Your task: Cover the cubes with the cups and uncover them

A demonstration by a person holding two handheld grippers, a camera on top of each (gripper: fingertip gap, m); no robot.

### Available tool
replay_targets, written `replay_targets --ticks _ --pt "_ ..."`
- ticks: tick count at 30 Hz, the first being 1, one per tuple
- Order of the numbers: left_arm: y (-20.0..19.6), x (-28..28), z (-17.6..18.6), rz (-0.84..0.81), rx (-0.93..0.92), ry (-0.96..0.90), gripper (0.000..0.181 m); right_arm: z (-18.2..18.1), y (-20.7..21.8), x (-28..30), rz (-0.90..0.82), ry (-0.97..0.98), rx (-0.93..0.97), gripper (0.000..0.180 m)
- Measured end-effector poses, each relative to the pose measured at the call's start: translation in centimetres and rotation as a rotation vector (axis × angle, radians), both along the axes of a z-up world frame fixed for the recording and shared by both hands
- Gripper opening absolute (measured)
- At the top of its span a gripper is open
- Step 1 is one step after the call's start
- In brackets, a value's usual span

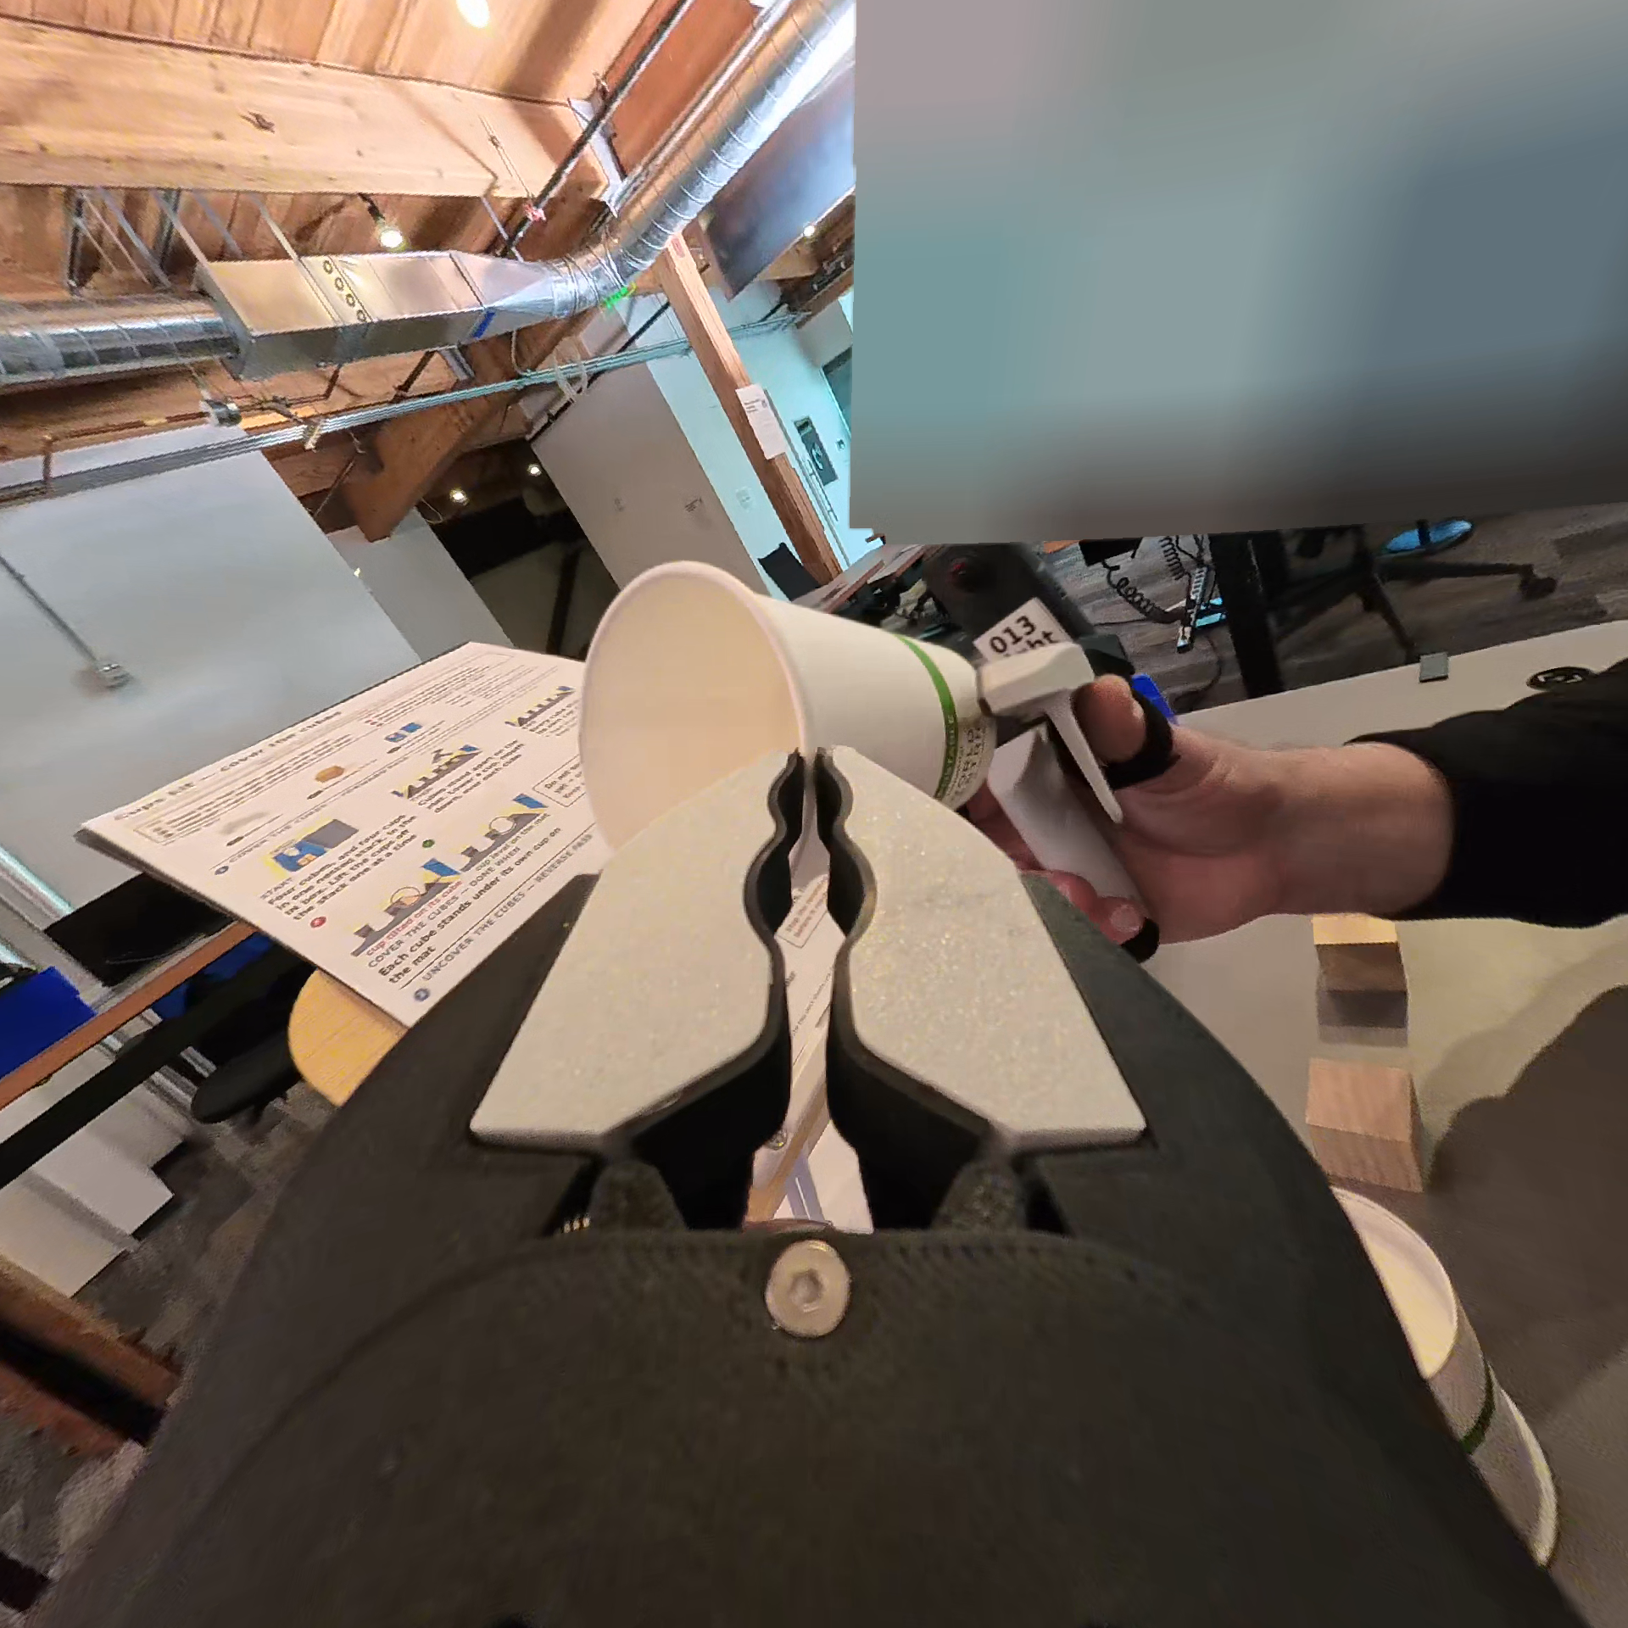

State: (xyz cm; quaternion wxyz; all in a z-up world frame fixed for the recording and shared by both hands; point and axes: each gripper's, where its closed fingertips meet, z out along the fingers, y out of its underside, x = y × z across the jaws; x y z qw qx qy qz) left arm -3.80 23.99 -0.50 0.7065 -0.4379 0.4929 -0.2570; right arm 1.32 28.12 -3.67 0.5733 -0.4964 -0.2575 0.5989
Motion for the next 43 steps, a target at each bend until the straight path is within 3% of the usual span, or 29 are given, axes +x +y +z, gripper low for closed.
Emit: replay_targets --ticks 4,14,16,18,20,23,34,43 --pt "-0.1 0.8 -0.5 -0.001 -0.003 0.027 0.002 1.5 -0.7 1.2 0.07 0.133 0.02 0.09" --pt "0.0 1.0 -0.8 -0.029 -0.011 0.038 0.004 1.6 -0.3 1.6 0.106 0.117 -0.011 0.087" --pt "0.0 0.5 -0.2 -0.007 -0.003 0.013 0.029 2.1 -0.4 2.5 0.09 0.108 -0.003 0.087" --pt "0.2 -0.6 0.5 0.029 -0.008 0.006 0.034 2.4 -0.4 3.6 0.067 0.055 0.009 0.087" --pt "0.2 -2.1 1.4 0.052 0.001 -0.026 0.027 2.5 -1.2 4.4 0.082 -0.058 0.03 0.087" --pt "0.2 -4.0 2.3 0.093 0.029 -0.042 0.0 1.4 -2.5 5.3 0.071 -0.339 0.083 0.087" --pt "-0.1 -5.0 2.7 0.222 0.086 0.035 0.0 -7.2 -7.6 10.2 0.139 -1.264 0.181 0.087" --pt "0.2 -4.5 2.0 0.267 0.089 0.095 0.0 -14.7 -9.6 9.7 0.295 -1.633 0.145 0.087"
